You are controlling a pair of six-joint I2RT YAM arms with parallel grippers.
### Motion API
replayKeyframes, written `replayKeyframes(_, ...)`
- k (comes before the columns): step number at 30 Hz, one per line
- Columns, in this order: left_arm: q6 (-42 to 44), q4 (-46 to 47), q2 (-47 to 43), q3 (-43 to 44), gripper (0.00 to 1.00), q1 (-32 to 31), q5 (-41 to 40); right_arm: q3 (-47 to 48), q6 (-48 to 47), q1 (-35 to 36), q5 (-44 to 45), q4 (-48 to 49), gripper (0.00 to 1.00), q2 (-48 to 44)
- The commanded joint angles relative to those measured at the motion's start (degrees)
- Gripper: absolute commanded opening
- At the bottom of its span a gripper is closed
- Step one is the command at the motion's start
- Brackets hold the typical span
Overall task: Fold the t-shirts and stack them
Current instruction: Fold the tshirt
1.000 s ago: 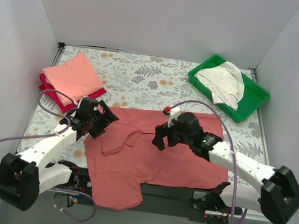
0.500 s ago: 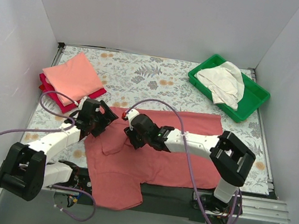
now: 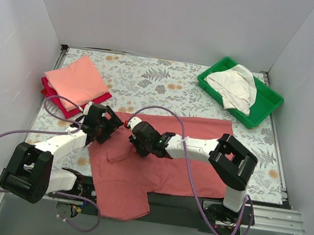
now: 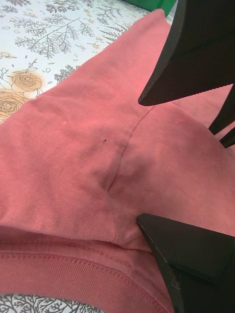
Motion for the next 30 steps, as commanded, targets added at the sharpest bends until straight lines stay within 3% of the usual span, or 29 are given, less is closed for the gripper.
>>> replayKeyframes(1,0.1,-0.4,1.2,0.7,0.93,0.4,-1.4,1.3,1.5,0.5,1.1,-1.1,0.26,0.0)
replayKeyframes(8,0.0,-1.1,1.7,0.8,0.93,0.6,-2.9,1.0,3.9,0.5,1.7,-2.5,0.01,-2.1)
replayKeyframes(24,-0.4,-5.2,1.3,2.1,0.93,0.8,-5.4,-2.3,9.5,0.5,3.6,-11.5,0.01,-9.5)
replayKeyframes(30,0.6,-6.7,2.0,3.0,0.93,0.8,-5.7,-5.0,10.2,0.5,4.6,-13.4,0.07,-12.8)
